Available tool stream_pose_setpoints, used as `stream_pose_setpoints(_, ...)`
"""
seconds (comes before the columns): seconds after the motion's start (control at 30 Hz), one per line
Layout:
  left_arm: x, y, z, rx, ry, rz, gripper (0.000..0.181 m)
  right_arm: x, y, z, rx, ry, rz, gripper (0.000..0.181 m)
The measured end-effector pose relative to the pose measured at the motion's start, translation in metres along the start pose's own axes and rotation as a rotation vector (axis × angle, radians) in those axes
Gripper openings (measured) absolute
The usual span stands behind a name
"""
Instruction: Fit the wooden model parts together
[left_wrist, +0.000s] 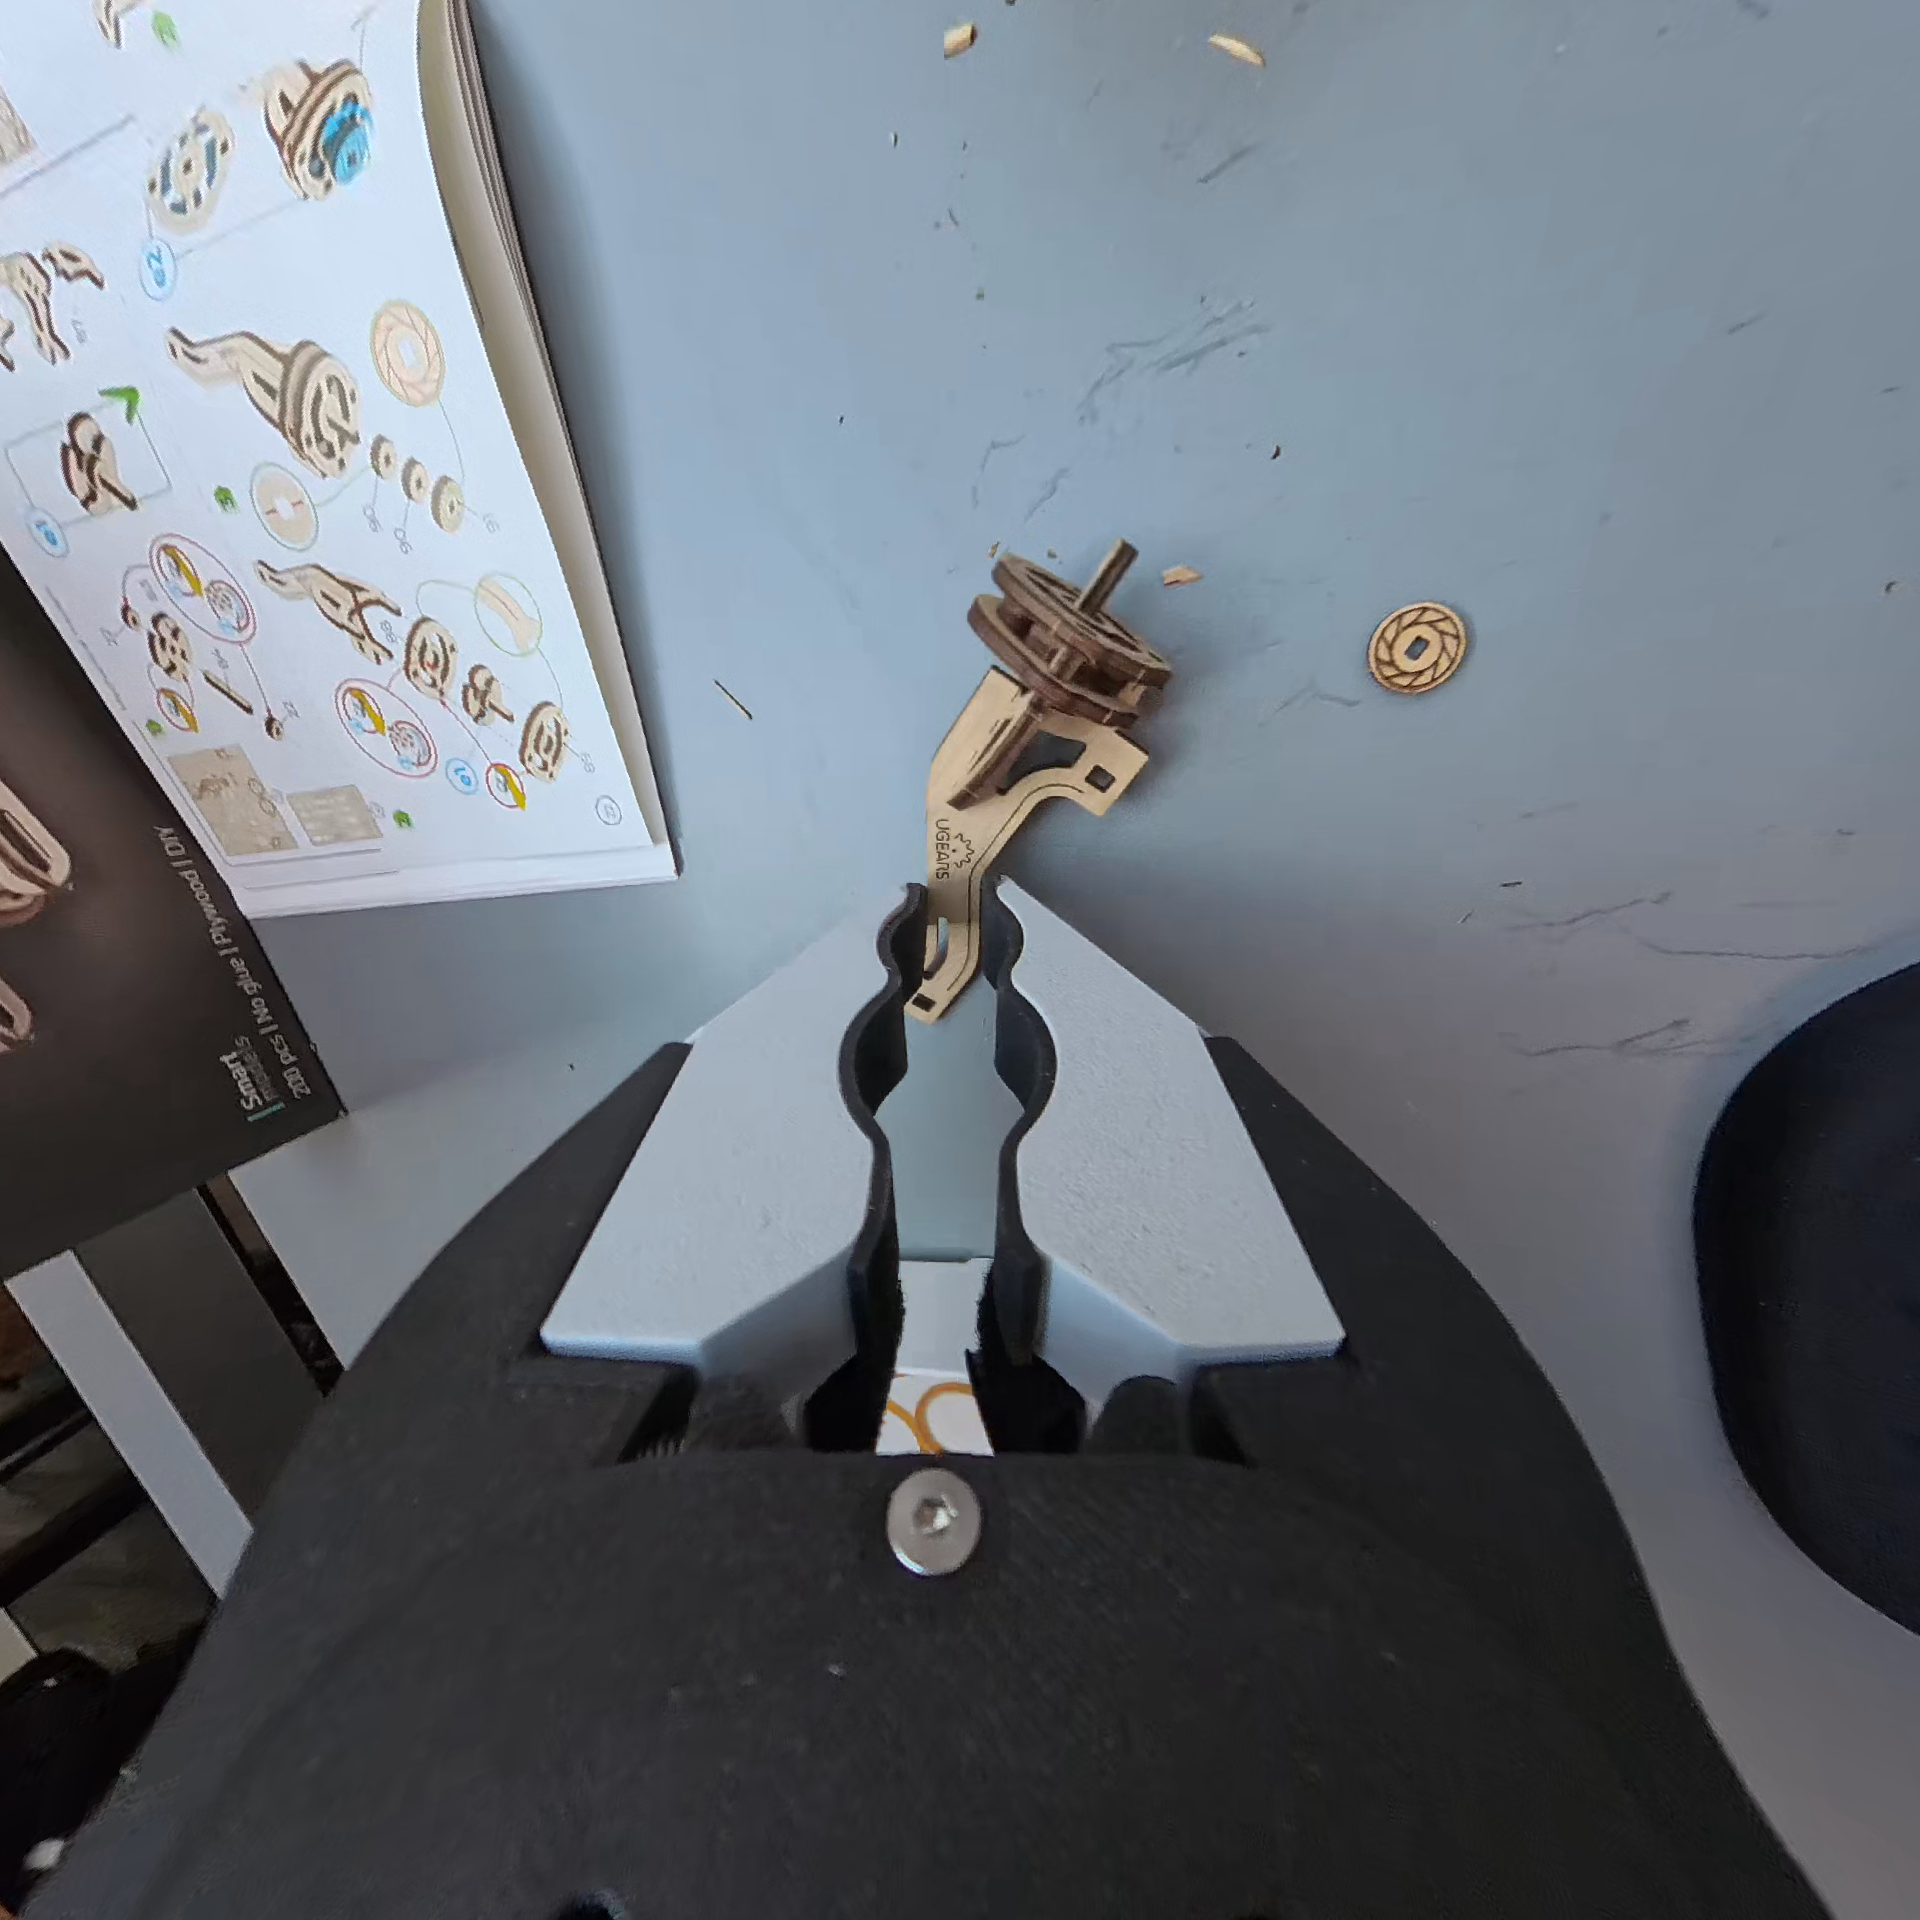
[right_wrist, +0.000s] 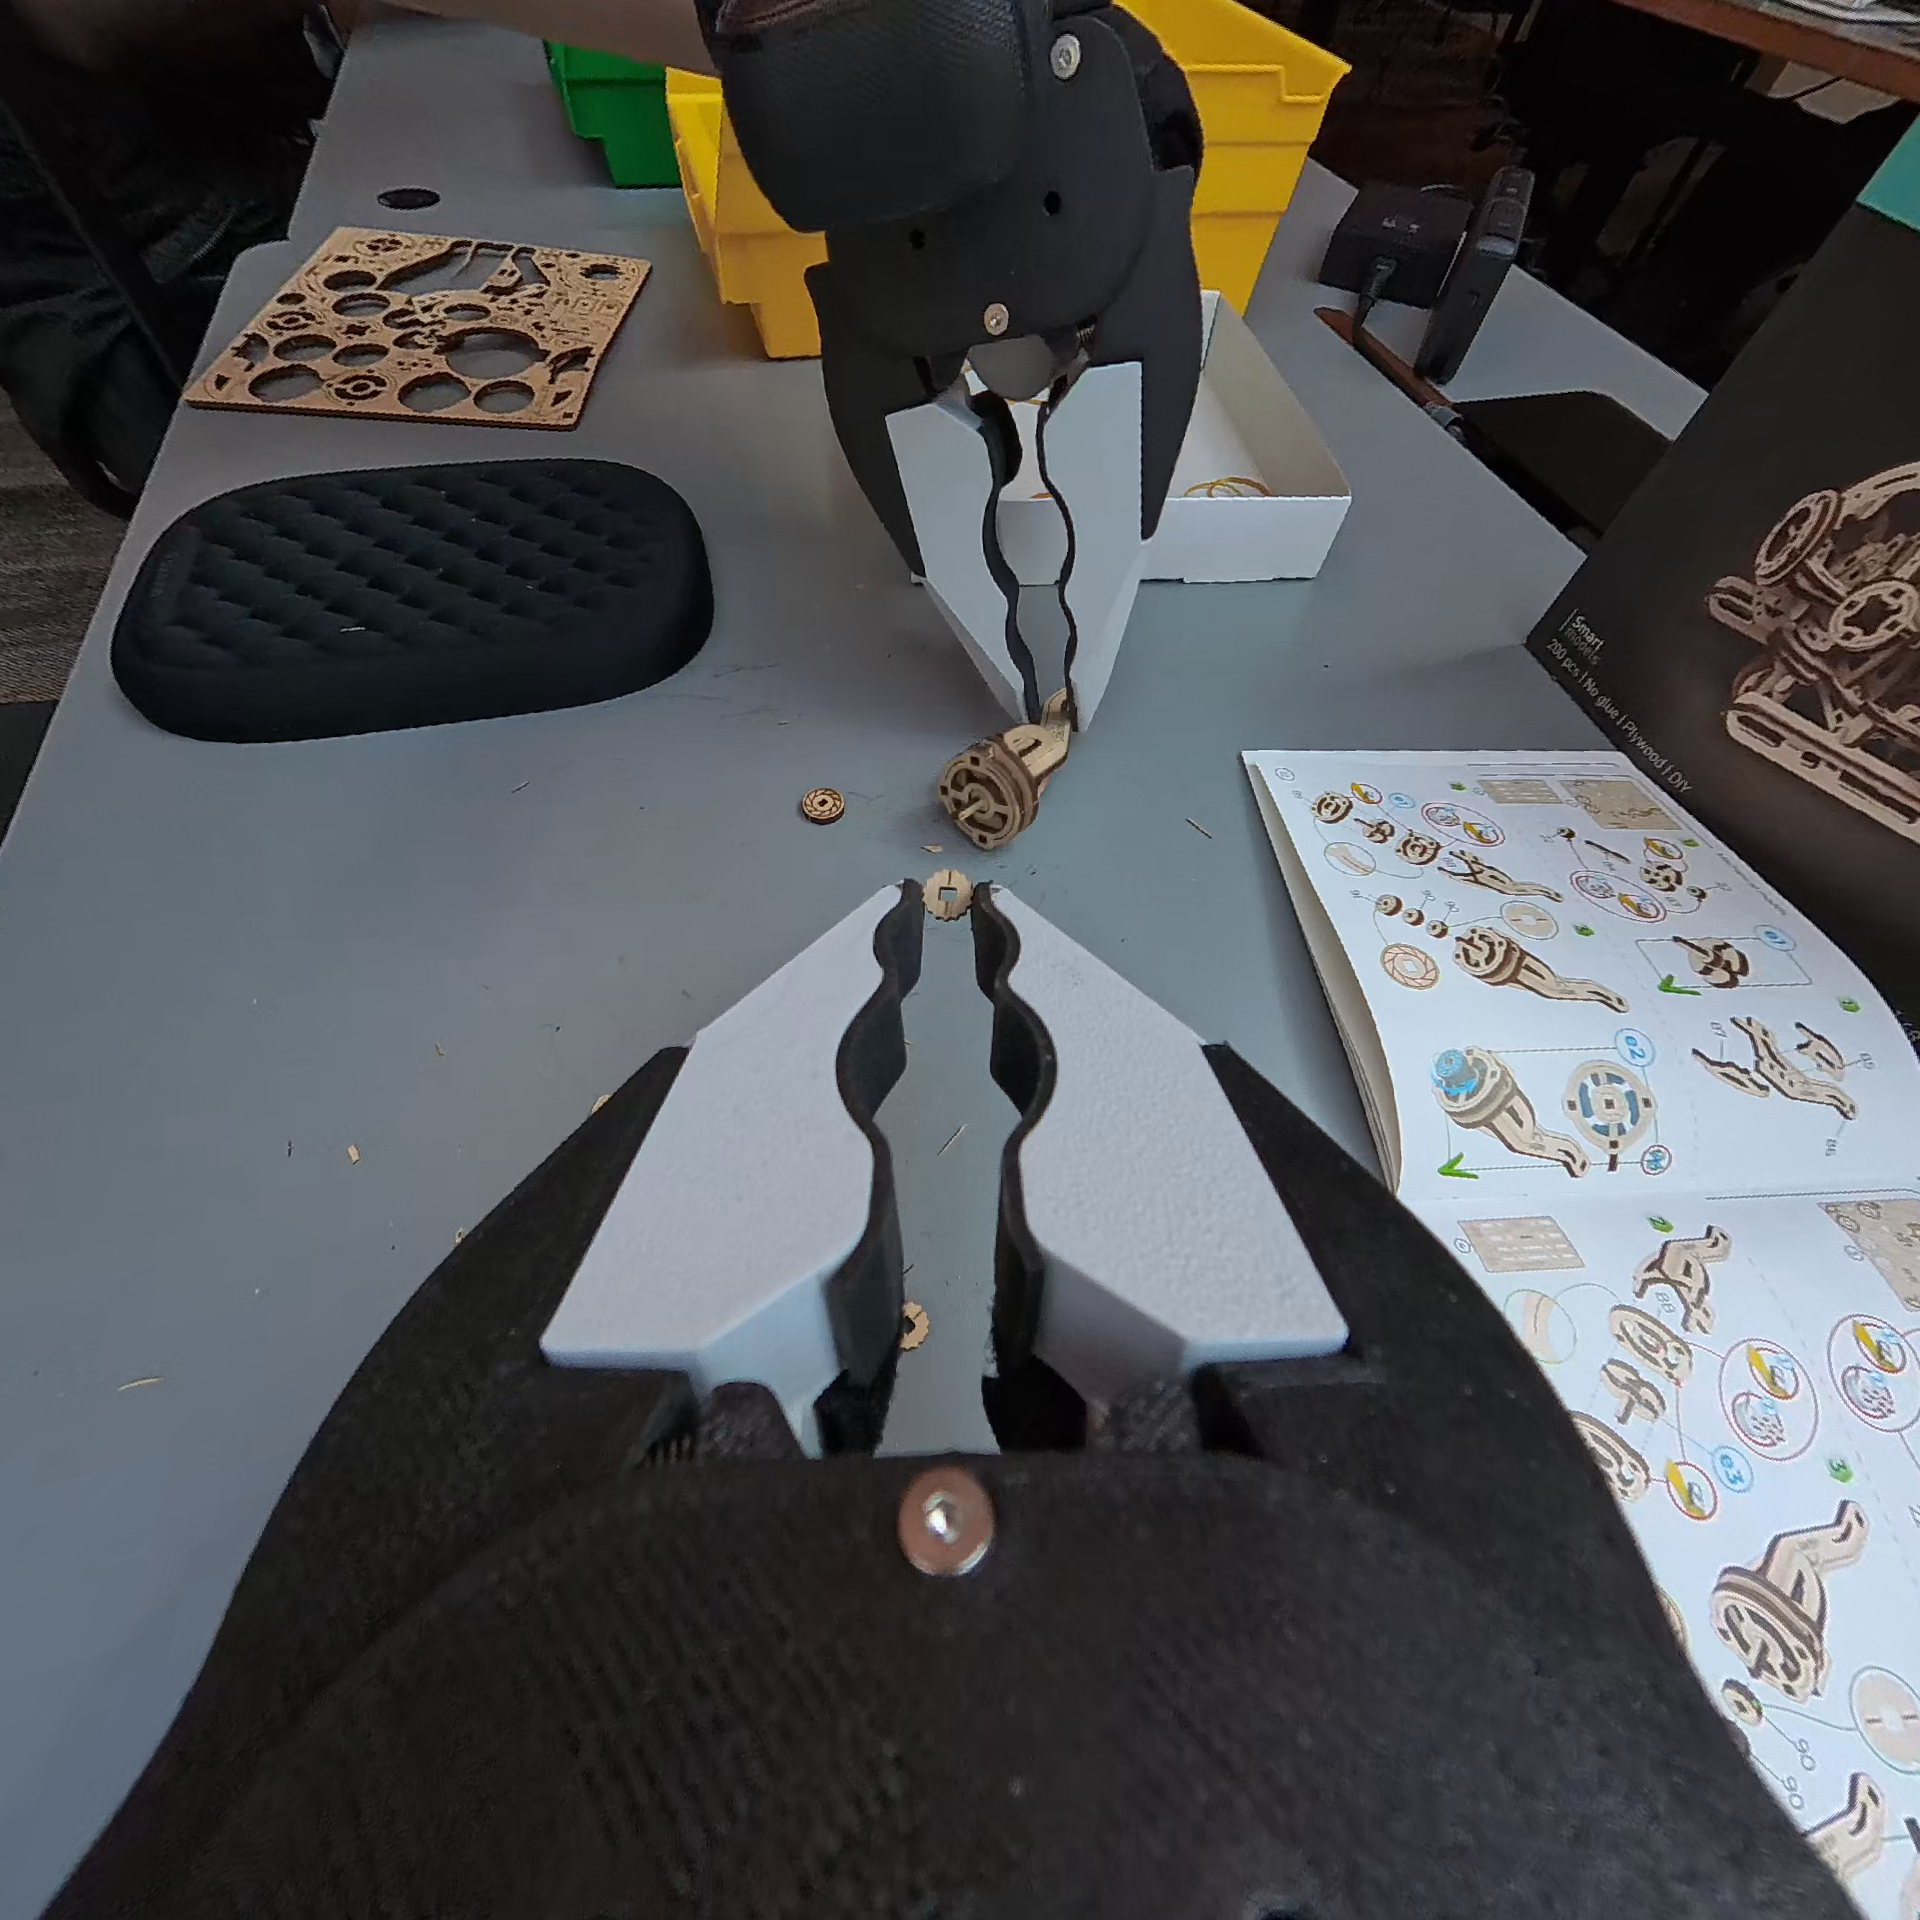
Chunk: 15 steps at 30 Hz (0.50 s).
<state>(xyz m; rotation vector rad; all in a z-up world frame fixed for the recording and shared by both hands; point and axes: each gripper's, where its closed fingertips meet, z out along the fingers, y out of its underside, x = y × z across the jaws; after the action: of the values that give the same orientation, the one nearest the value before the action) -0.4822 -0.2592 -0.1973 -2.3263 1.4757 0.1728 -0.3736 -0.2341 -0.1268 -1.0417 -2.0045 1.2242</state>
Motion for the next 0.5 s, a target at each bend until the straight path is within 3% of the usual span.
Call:
stream_pose_setpoints(0.27, 0.007, 0.012, -0.006, -0.014, 0.044, -0.249, 0.008, 0.001, 0.0, -0.001, 0.008, -0.008, 0.022, 0.008)
stream_pose_setpoints(0.5, 0.02, -0.008, -0.018, 0.079, 0.187, -0.513, 0.008, 0.005, -0.002, -0.005, 0.023, 0.005, 0.021, 0.008)
